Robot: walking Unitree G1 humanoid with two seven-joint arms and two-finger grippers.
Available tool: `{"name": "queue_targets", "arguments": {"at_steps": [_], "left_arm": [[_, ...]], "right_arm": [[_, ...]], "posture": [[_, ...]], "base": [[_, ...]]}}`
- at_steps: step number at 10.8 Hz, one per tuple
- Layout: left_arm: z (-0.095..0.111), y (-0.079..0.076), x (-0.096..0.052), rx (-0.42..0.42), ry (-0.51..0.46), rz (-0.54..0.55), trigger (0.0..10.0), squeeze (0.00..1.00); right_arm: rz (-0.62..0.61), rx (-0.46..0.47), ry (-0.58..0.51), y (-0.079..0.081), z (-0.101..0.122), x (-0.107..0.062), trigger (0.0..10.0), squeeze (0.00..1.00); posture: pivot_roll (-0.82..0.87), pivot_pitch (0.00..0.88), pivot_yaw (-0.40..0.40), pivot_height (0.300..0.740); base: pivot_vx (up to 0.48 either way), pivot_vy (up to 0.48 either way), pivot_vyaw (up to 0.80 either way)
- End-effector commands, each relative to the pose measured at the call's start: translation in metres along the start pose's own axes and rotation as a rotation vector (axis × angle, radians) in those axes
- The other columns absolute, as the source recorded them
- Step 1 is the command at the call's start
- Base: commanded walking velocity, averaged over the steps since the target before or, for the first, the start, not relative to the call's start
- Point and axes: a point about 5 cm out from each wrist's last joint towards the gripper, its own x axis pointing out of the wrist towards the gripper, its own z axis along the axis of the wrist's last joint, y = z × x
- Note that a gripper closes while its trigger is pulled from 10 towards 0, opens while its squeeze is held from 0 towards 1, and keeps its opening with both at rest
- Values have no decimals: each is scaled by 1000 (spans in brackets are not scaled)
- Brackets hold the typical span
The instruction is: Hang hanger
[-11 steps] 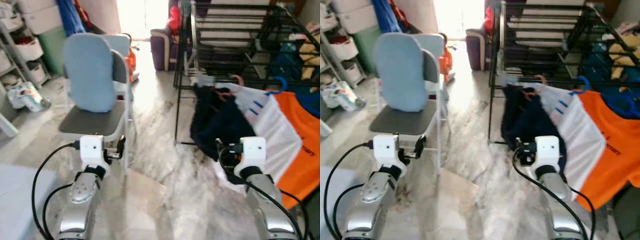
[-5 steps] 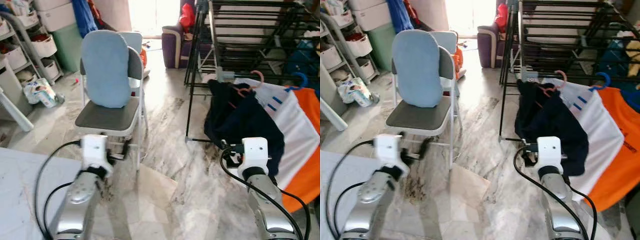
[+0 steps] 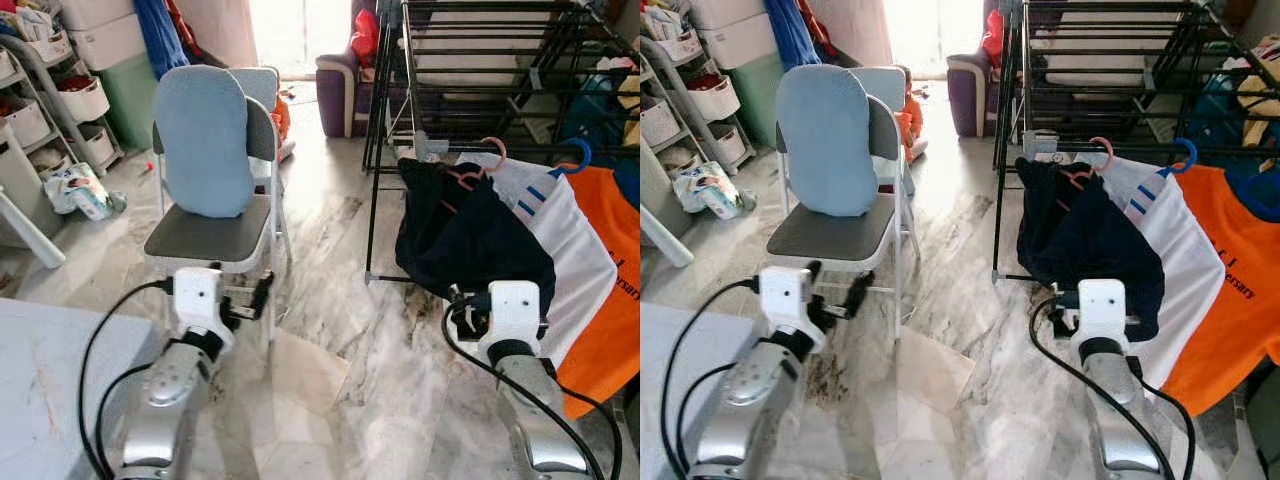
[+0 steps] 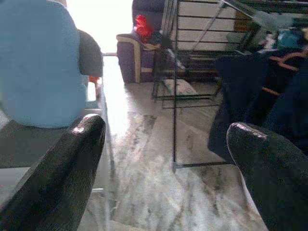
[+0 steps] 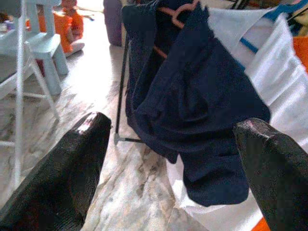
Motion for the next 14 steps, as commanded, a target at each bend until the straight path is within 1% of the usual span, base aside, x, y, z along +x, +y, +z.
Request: {"name": "queue_targets", "arguments": {"at_steps": [1,3,7,10,14], "left_arm": [[3,-3,-2,-8,-7,-21,10000,0],[1,-5,-4,-14,0,-26,10000,0],[0,-5,-3,-25,10,-33,10000,0],[1,-4,-1,-26,10,-30,10000,0],[-2,-2,-1,-9,31,-30,10000,0]], "right_arm": [[5,11,-10,1,5,-1,10000,0],[6,7,-18,0,5,-2,10000,0],[28,1,-20,2,6,-3,10000,0],[80,-13,-29,9,8,-3,10000,0],[91,-23,-19,12,5,-5,10000,0]], "posture": [[-144,0,49,740],[-148,0,49,740],[-148,0,50,740],[-151,0,53,740],[-153,0,55,740]], "base": [[315,0,-800],[336,0,-800],[379,0,-739],[381,0,0],[412,0,0]]}}
